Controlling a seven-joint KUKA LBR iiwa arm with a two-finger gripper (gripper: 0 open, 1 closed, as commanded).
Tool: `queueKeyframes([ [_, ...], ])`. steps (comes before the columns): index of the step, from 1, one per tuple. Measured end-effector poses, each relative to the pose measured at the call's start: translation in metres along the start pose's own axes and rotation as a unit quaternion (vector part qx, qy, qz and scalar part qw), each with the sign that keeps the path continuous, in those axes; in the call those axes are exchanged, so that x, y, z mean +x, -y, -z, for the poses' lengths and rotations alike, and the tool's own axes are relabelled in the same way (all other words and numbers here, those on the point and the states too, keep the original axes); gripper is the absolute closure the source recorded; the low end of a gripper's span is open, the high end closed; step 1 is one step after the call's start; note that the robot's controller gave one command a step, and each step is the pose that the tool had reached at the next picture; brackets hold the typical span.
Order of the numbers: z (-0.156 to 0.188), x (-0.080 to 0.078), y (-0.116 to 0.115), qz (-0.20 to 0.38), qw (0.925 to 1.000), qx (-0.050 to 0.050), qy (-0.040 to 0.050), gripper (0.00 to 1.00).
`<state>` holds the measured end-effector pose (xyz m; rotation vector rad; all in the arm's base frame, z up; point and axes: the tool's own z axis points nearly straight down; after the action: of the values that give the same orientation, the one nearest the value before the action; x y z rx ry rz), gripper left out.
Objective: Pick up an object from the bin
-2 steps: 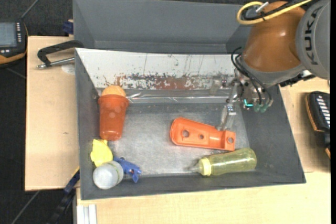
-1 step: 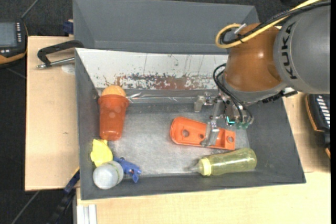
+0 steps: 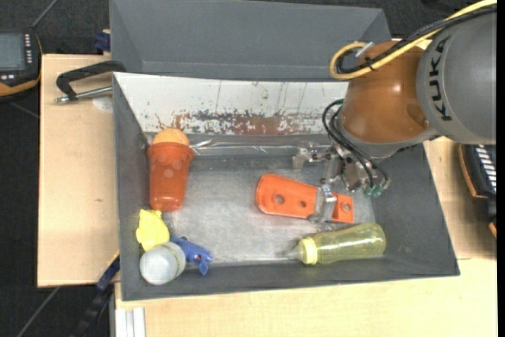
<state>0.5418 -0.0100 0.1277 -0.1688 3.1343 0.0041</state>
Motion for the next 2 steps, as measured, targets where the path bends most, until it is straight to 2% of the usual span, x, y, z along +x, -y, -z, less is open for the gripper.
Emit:
queueKeyframes([
  [1, -0.035, -0.013, -0.009, 0.133, 0.9911, -0.002, -0.0012, 0.0],
  [2, -0.052, -0.016, -0.014, 0.083, 0.9965, -0.002, -0.0029, 0.0],
])
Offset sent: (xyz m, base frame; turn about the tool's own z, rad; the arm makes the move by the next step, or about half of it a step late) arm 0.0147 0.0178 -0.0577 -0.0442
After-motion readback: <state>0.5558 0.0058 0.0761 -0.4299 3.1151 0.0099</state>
